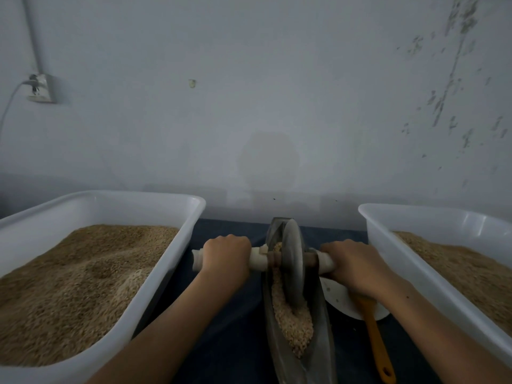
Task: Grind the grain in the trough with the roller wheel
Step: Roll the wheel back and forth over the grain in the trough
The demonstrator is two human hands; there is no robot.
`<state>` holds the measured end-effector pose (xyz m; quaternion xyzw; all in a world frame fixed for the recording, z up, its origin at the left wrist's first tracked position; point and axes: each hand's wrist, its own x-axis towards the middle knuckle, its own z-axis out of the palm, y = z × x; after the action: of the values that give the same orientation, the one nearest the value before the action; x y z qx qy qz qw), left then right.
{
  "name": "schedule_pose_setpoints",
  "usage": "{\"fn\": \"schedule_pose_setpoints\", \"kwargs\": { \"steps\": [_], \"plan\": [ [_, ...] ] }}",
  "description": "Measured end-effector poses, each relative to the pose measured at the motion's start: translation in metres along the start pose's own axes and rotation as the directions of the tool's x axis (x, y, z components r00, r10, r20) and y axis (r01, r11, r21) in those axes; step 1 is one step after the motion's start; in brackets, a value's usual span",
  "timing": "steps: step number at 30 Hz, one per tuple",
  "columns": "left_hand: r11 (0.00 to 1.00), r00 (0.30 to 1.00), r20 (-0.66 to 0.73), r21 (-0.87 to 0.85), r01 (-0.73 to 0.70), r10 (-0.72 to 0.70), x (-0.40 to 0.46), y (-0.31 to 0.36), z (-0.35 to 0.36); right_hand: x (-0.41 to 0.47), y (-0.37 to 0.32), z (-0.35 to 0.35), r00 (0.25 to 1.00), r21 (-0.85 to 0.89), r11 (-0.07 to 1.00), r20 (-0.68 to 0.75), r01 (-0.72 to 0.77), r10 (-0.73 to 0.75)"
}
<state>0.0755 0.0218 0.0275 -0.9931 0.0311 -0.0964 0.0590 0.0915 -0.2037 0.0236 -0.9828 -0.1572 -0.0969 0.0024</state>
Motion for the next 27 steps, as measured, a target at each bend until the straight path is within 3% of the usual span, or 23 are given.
{"fn": "schedule_pose_setpoints", "kwargs": {
  "steps": [3,6,9,13,17,27],
  "plan": [
    [1.0,1.0,-0.026,-0.024,0.008,-0.008,0.001,0.0,0.002,0.001,-0.001,0.003,0.995,-0.022,1.0,-0.097,-0.008,0.006],
    [1.0,1.0,-0.019,-0.025,0.007,-0.008,0.001,-0.001,0.003,0.001,-0.003,0.001,0.996,-0.034,0.999,-0.095,-0.002,-0.001],
    [1.0,1.0,0.026,-0.021,-0.008,0.008,0.001,-0.004,0.002,0.002,-0.002,-0.003,1.0,-0.067,0.998,-0.005,0.014,-0.014],
    [0.998,0.992,0.114,-0.03,-0.057,0.06,-0.002,-0.007,-0.003,0.004,0.0,-0.012,0.976,-0.047,0.998,0.218,0.033,-0.022],
    [0.997,0.985,0.156,-0.03,-0.066,0.07,-0.002,-0.009,-0.005,0.005,0.0,-0.014,0.968,-0.04,0.999,0.249,0.025,-0.015],
    [0.999,1.0,-0.009,-0.053,0.004,-0.005,0.0,-0.004,0.004,-0.001,-0.007,-0.002,0.998,-0.076,0.997,-0.057,0.007,-0.012]
  ]
}}
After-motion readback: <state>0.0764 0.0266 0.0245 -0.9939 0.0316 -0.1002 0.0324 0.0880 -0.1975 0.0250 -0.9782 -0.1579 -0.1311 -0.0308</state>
